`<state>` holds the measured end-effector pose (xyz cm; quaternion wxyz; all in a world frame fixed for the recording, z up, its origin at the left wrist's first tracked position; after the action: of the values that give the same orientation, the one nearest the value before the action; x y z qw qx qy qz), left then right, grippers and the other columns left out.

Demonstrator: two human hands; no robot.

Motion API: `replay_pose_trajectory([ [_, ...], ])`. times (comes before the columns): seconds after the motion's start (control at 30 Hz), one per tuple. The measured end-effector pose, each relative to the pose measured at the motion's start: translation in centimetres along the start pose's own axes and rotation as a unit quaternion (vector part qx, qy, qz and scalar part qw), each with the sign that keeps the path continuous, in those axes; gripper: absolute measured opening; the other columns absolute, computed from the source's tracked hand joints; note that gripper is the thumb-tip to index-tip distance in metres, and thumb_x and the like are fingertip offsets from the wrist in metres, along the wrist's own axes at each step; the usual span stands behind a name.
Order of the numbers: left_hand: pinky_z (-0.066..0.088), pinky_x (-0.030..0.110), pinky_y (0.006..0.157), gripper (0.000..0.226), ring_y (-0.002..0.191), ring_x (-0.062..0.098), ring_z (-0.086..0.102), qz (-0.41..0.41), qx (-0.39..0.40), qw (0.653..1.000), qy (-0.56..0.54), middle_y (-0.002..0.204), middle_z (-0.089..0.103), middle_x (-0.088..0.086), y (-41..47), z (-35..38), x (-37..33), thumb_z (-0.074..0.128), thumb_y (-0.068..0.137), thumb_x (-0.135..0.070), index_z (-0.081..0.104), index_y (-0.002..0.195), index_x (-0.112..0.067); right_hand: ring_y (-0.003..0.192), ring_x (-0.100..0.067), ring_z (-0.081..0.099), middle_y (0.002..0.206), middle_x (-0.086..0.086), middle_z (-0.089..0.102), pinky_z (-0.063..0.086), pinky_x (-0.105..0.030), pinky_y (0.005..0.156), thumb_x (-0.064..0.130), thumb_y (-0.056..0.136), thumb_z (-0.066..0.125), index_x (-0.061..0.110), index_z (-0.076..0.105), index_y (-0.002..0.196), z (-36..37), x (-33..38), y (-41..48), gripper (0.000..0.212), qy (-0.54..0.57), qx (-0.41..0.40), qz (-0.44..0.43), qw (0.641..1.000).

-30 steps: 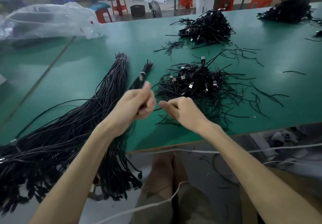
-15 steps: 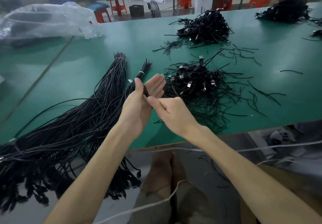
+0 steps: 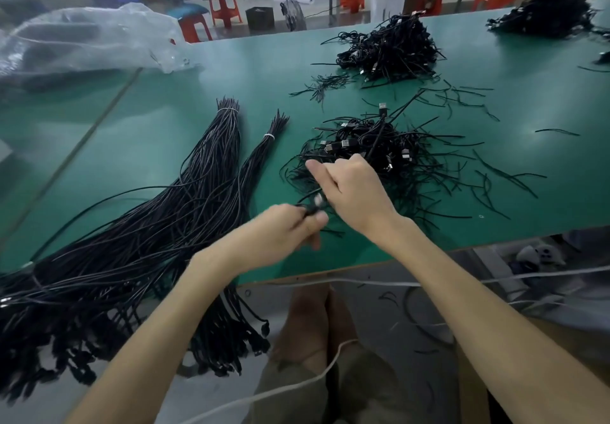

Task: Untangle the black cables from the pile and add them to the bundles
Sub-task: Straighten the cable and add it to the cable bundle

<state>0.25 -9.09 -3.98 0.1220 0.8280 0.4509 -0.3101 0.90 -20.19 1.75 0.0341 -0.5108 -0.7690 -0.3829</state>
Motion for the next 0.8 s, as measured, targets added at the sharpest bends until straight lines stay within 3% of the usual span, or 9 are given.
replay_pose_trajectory([
  [0.07, 0.043, 0.006, 0.063, 0.036, 0.064, -0.014, 0.058, -0.011, -0.010, 1.000, -0.023, 0.069, 0.064, -0.020, 0.2, 0.7, 0.3, 0.043, 0.107, -0.043, 0.061, 0.079, -0.031, 0.046, -0.020, 0.030, 0.047, 0.008, 0.030, 0.044, -0.048, 0.085, 0.027, 0.110, 0.045, 0.021, 0.029, 0.054, -0.4, 0.3, 0.0, 0.059, 0.066, -0.017, 0.022, 0.997],
  [0.1, 0.046, 0.004, 0.076, 0.031, 0.080, -0.017, 0.062, -0.003, -0.048, 0.995, -0.083, 0.086, 0.069, -0.021, 0.3, 0.2, 0.3, 0.041, 0.108, -0.039, 0.065, 0.091, -0.030, 0.045, -0.015, 0.030, 0.045, 0.010, 0.031, 0.046, -0.045, 0.083, 0.028, 0.110, 0.045, 0.020, 0.033, 0.053, -0.5, 0.5, -0.2, 0.059, 0.089, -0.026, 0.027, 0.995],
  [0.2, 0.044, 0.016, 0.107, 0.044, 0.125, -0.001, 0.060, 0.056, -0.141, 0.949, -0.275, 0.127, 0.069, -0.009, 0.2, -1.8, -0.1, 0.032, 0.108, -0.038, 0.065, 0.127, -0.015, 0.043, -0.010, 0.042, 0.042, 0.014, 0.041, 0.038, -0.029, 0.064, 0.029, 0.110, 0.046, 0.014, 0.060, 0.059, 0.2, 1.0, -1.1, 0.055, 0.174, -0.034, 0.056, 0.983],
  [0.3, 0.040, 0.028, 0.116, 0.056, 0.136, 0.013, 0.055, 0.053, -0.152, 0.903, -0.399, 0.141, 0.064, 0.002, 0.1, -1.6, -0.8, 0.026, 0.112, -0.041, 0.057, 0.142, -0.006, 0.042, -0.012, 0.032, 0.044, 0.000, 0.038, 0.029, -0.030, 0.051, 0.030, 0.111, 0.045, 0.012, 0.043, 0.055, 1.4, 1.3, -2.2, 0.059, 0.251, -0.045, 0.100, 0.962],
  [0.4, 0.047, 0.039, 0.112, 0.051, 0.131, 0.023, 0.061, 0.041, -0.159, 0.847, -0.505, 0.137, 0.067, 0.010, 0.1, -1.5, -1.1, 0.032, 0.113, -0.038, 0.059, 0.139, -0.003, 0.046, -0.008, 0.035, 0.048, 0.007, 0.042, 0.028, -0.020, 0.050, 0.033, 0.110, 0.045, 0.021, 0.043, 0.055, 2.8, 1.2, -3.4, 0.057, 0.308, -0.043, 0.139, 0.940],
  [0.53, 0.054, 0.028, 0.084, 0.045, 0.126, 0.027, 0.064, 0.064, -0.150, 0.807, -0.567, 0.133, 0.068, 0.016, -0.3, -2.4, -1.4, 0.039, 0.111, -0.035, 0.067, 0.129, -0.005, 0.049, -0.010, 0.045, 0.052, 0.004, 0.053, 0.036, -0.025, 0.054, 0.037, 0.109, 0.047, 0.015, 0.054, 0.058, 3.1, 0.9, -4.0, 0.056, 0.305, -0.029, 0.158, 0.939],
  [0.63, 0.042, 0.041, 0.091, 0.042, 0.124, 0.025, 0.065, 0.068, -0.164, 0.785, -0.593, 0.132, 0.069, 0.013, -0.3, -2.7, -1.1, 0.041, 0.108, -0.039, 0.072, 0.104, -0.011, 0.052, -0.006, 0.052, 0.057, 0.012, 0.059, 0.036, -0.019, 0.053, 0.045, 0.107, 0.048, 0.022, 0.058, 0.070, 3.0, 1.4, -3.9, 0.045, 0.279, -0.007, 0.156, 0.948],
  [0.73, 0.054, 0.036, 0.092, 0.036, 0.118, 0.024, 0.069, 0.078, -0.167, 0.720, -0.669, 0.122, 0.073, 0.012, -0.3, -3.0, -0.9, 0.040, 0.109, -0.034, 0.058, 0.089, -0.011, 0.056, -0.004, 0.049, 0.067, 0.015, 0.054, 0.033, -0.022, 0.054, 0.054, 0.102, 0.052, 0.029, 0.046, 0.086, 3.9, 1.4, -3.9, 0.030, 0.222, 0.040, 0.192, 0.955],
  [0.8, 0.057, 0.034, 0.087, 0.035, 0.108, 0.021, 0.072, 0.080, -0.168, 0.701, -0.689, 0.109, 0.075, 0.007, -0.5, -3.3, -0.7, 0.041, 0.109, -0.034, 0.054, 0.084, -0.013, 0.063, -0.004, 0.053, 0.078, 0.012, 0.055, 0.036, -0.024, 0.056, 0.057, 0.098, 0.057, 0.027, 0.042, 0.094, 4.5, 0.6, -4.1, 0.034, 0.221, 0.059, 0.230, 0.946],
])
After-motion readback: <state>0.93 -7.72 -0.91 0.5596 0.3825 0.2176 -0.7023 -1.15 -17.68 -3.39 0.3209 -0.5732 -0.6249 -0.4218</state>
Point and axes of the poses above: each hand's wrist, its own y-axis towards the middle knuckle, its own z-axis out of the palm, x = y × z, the point moved 9 cm from there along y, towards the middle knuckle
